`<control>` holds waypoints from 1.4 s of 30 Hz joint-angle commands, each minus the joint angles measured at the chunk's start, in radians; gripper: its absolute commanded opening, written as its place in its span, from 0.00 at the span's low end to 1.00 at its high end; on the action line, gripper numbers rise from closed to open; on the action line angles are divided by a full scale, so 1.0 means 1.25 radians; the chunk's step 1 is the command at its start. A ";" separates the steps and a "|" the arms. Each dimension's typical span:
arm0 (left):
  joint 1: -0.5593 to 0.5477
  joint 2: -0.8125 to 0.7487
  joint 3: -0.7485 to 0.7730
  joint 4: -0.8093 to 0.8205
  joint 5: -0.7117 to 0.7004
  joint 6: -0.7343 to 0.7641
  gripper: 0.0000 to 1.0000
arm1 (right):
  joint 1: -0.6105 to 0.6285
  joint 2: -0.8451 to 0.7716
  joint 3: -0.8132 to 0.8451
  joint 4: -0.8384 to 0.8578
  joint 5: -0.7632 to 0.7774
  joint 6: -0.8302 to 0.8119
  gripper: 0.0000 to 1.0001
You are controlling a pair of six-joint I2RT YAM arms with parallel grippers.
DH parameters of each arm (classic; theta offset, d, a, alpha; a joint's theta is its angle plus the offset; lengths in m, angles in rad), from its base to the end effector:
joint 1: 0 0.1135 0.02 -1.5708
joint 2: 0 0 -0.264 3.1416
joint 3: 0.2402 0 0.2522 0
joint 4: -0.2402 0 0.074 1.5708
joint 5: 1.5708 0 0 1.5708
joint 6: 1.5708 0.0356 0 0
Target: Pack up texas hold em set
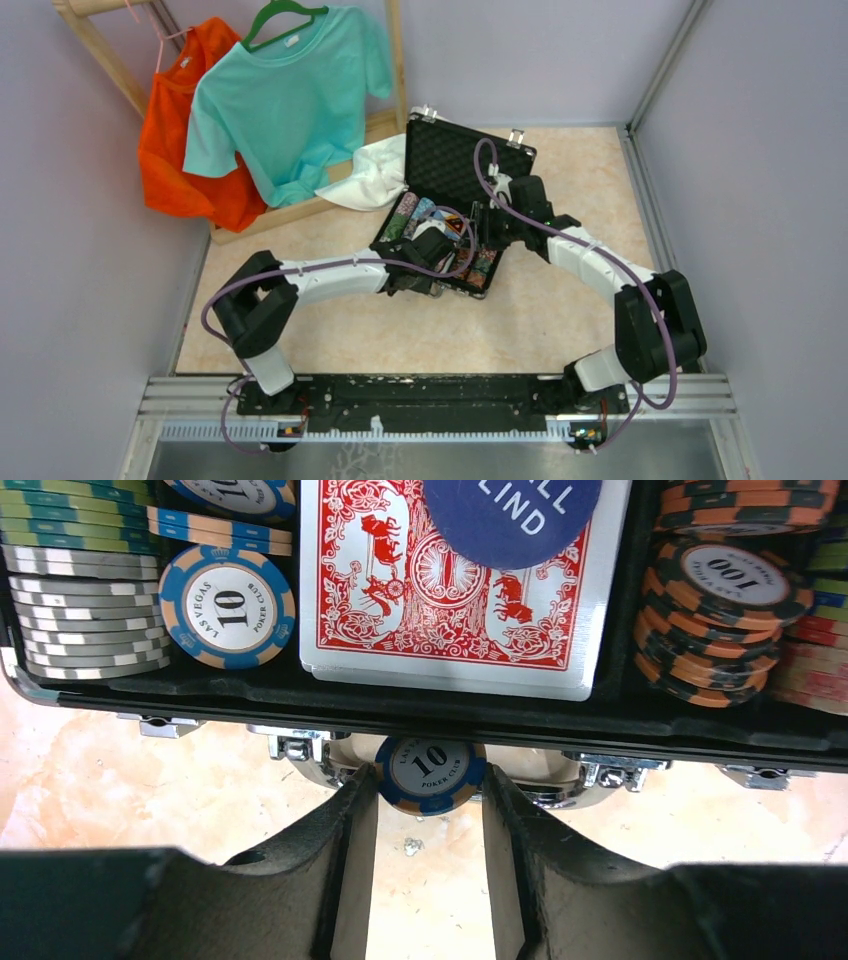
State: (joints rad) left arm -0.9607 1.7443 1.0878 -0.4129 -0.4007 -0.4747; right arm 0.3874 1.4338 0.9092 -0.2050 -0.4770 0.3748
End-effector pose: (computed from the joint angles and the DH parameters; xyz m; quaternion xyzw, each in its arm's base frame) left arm 0.2105 -0.2769 0.1779 0.1805 0.9333 -0.0147 0.3099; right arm 0.2760 0.1303 0.2339 -0.1020 0.8864 0.3477 0.2881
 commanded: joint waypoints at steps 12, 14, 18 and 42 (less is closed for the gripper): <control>-0.005 -0.044 0.011 -0.024 -0.028 0.003 0.46 | -0.009 0.009 0.005 0.043 -0.031 -0.002 0.44; -0.006 -0.042 0.017 -0.029 -0.025 0.000 0.46 | -0.009 0.006 0.005 0.038 -0.030 -0.004 0.44; -0.006 -0.074 0.017 -0.040 -0.025 0.003 0.46 | -0.009 0.005 0.006 0.035 -0.022 -0.005 0.44; 0.085 -0.111 0.069 -0.054 -0.036 0.090 0.47 | -0.009 0.038 0.021 0.050 -0.036 -0.004 0.44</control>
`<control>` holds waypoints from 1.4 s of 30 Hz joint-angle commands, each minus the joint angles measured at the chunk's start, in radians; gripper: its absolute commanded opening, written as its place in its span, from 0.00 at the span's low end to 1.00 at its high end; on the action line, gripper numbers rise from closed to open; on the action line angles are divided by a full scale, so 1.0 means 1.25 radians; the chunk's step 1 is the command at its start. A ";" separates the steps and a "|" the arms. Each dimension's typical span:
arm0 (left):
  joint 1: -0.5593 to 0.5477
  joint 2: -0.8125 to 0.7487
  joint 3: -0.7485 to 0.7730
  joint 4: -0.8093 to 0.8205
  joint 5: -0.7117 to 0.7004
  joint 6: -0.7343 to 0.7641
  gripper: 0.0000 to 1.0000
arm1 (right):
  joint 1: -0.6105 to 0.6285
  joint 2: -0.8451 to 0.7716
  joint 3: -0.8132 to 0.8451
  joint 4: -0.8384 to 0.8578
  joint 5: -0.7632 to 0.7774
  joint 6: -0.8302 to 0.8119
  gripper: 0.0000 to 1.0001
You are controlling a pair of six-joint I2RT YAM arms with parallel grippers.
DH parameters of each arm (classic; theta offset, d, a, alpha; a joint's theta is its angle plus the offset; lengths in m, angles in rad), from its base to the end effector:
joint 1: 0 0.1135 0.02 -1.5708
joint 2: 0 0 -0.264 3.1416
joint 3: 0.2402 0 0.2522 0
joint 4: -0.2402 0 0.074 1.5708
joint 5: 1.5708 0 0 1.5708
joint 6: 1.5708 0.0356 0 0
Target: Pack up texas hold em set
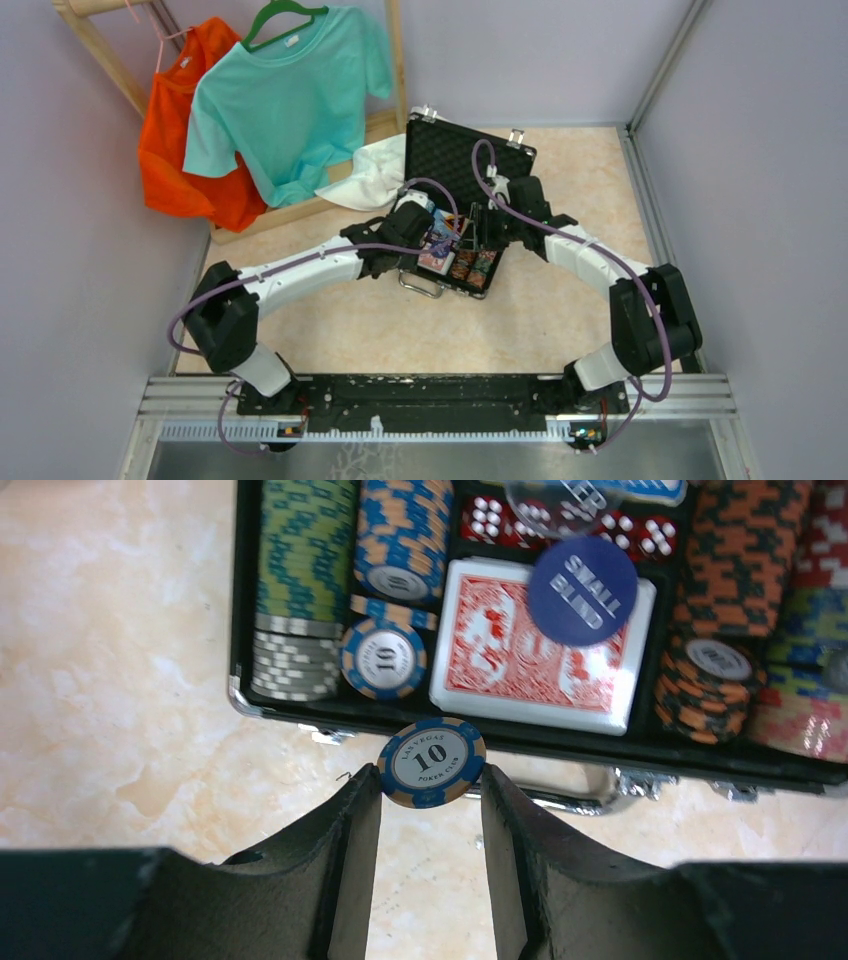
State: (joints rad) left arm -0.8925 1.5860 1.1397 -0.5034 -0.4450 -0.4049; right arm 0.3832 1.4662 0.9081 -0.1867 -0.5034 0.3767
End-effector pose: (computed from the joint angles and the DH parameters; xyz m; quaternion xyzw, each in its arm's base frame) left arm 0.2207 -0.2494 0.2395 0.1587 0.9175 -0.0126 0.3644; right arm 0.2805 0.1316 0.2259 -0.1028 0.8867 0.3560 0.2764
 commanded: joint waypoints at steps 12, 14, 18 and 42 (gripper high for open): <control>0.080 0.131 0.089 0.072 0.019 0.071 0.47 | -0.008 0.034 0.032 0.036 -0.017 -0.011 0.44; 0.086 0.148 0.098 0.075 0.022 0.075 0.47 | -0.011 0.036 0.032 0.036 -0.017 -0.012 0.44; 0.102 0.176 0.107 0.087 0.032 0.090 0.47 | -0.017 0.038 0.033 0.036 -0.019 -0.013 0.44; 0.125 -0.065 0.004 0.213 0.011 0.083 0.81 | 0.087 0.040 0.146 -0.027 0.043 -0.065 0.43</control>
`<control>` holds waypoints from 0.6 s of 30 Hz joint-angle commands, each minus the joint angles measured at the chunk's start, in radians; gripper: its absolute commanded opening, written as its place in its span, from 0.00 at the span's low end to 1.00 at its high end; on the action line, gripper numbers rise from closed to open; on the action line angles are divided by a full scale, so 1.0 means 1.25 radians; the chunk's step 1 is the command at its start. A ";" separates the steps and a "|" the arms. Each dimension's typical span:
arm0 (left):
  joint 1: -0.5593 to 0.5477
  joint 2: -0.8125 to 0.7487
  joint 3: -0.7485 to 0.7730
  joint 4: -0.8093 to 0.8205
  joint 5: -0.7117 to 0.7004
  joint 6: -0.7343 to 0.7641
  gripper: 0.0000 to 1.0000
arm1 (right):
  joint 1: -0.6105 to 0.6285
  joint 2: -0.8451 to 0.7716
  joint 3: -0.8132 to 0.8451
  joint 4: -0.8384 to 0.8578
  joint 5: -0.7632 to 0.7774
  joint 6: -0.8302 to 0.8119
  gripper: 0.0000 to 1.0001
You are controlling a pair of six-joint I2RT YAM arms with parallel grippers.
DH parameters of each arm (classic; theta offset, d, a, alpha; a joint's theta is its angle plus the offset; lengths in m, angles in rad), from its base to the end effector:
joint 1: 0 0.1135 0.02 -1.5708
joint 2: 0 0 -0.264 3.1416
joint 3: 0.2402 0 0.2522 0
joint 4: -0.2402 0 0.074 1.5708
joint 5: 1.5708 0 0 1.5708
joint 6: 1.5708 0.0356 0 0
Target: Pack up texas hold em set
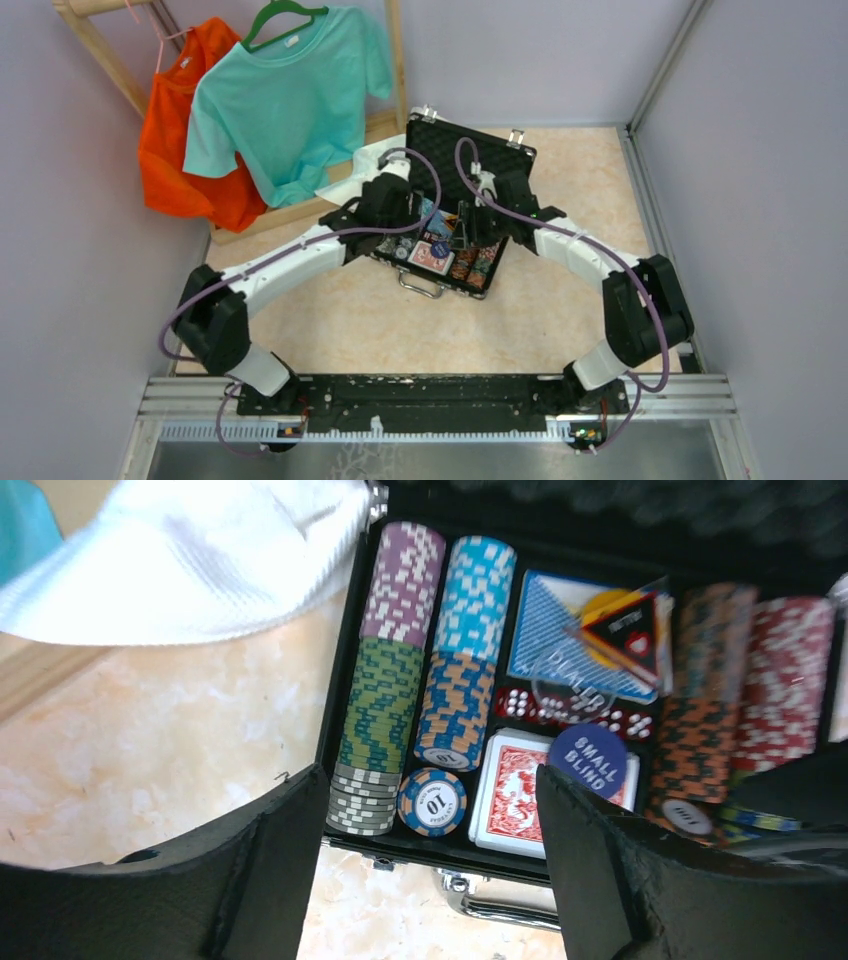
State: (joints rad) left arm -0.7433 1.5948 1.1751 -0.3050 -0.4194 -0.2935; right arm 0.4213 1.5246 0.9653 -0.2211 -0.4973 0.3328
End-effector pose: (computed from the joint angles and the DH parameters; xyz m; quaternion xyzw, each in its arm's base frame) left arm 0.2706 -0.2290 0.2618 0.1156 0.8885 -0.0341 0.4428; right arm 0.2870 0.1472 0.2240 -0.1342 0.8895 0.3486 0.2633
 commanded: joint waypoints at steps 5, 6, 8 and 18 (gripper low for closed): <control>0.073 -0.157 -0.104 0.057 0.049 -0.054 0.88 | 0.136 0.091 0.216 -0.017 0.066 -0.029 0.15; 0.101 -0.178 -0.134 0.067 0.068 -0.066 0.87 | 0.148 0.133 0.238 -0.020 0.069 -0.027 0.05; 0.154 -0.217 -0.190 0.089 0.105 -0.094 0.85 | 0.169 0.188 0.280 -0.022 0.070 -0.021 0.00; 0.197 -0.326 -0.332 0.147 0.094 -0.143 0.85 | 0.257 0.374 0.441 -0.053 0.083 -0.013 0.00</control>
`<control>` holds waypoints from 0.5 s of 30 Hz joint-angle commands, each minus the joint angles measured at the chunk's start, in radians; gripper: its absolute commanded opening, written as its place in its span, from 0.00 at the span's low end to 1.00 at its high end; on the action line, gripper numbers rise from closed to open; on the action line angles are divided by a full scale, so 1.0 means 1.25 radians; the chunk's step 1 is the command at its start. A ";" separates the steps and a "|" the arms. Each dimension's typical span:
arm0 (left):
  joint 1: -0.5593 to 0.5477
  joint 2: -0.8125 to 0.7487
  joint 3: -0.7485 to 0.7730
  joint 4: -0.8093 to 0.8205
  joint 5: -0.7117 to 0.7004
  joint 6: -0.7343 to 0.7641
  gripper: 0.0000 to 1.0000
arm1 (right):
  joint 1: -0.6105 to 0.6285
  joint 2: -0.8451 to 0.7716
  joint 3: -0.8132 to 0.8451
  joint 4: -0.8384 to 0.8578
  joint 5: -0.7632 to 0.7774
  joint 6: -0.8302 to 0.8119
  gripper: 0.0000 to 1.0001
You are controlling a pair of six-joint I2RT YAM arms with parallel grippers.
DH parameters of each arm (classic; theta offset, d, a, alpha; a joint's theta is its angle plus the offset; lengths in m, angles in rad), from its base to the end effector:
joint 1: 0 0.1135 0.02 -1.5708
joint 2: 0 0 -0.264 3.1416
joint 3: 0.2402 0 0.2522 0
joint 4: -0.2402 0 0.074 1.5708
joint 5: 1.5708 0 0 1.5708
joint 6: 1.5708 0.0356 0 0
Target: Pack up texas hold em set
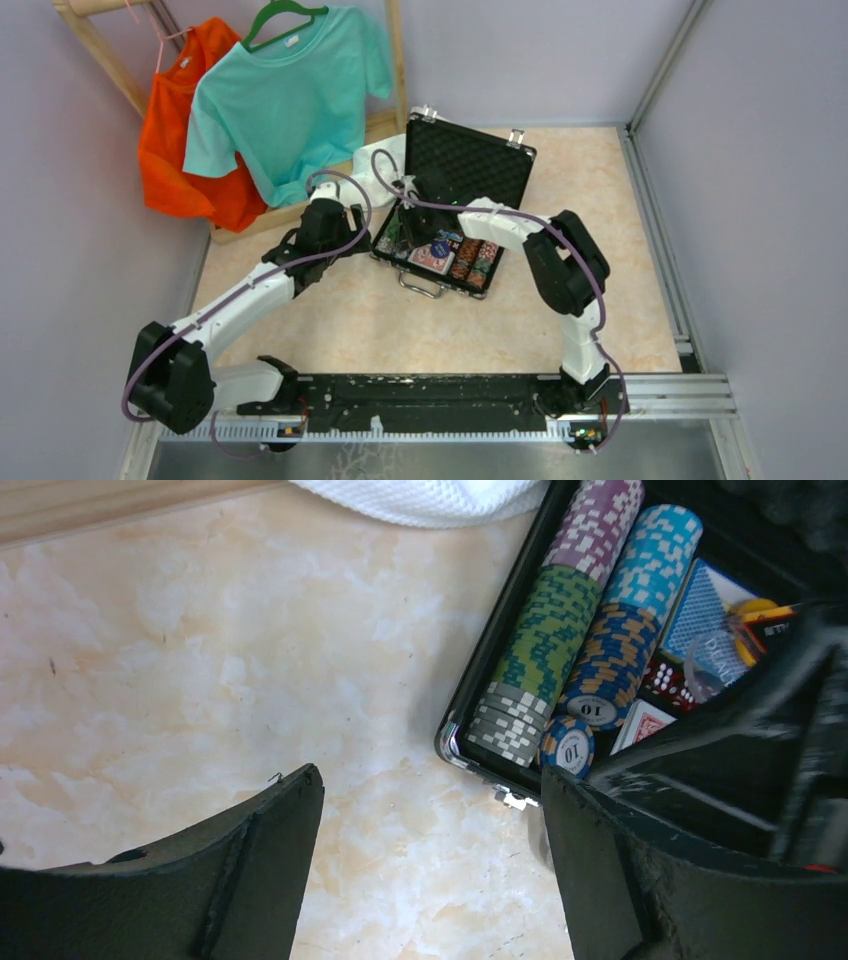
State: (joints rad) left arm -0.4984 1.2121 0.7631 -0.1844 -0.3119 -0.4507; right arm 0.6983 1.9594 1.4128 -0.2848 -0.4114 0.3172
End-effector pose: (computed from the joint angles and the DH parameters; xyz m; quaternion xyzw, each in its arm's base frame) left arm 0.2345 -0.1152 0.2446 -0.0491 0.8828 -0.0807 0.4603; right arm 0.3220 0.2889 0.2030 -0.2453 0.8823 0.3384 0.2165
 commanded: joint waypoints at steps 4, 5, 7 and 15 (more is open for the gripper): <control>0.001 -0.015 0.000 0.053 0.029 -0.018 0.86 | 0.045 0.063 0.095 -0.010 0.026 0.002 0.00; 0.001 -0.016 -0.001 0.053 0.030 -0.017 0.86 | 0.044 0.065 0.091 -0.012 0.031 0.001 0.00; 0.000 -0.020 -0.006 0.057 0.030 -0.015 0.86 | 0.044 0.064 0.081 -0.013 0.049 -0.001 0.00; 0.001 -0.017 -0.007 0.062 0.034 -0.008 0.86 | 0.043 0.070 0.071 -0.035 0.095 -0.018 0.00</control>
State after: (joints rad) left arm -0.4984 1.2057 0.7620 -0.1356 -0.2825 -0.4599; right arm 0.7547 2.0426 1.4811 -0.3248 -0.3698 0.3164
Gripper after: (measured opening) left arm 0.862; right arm 0.004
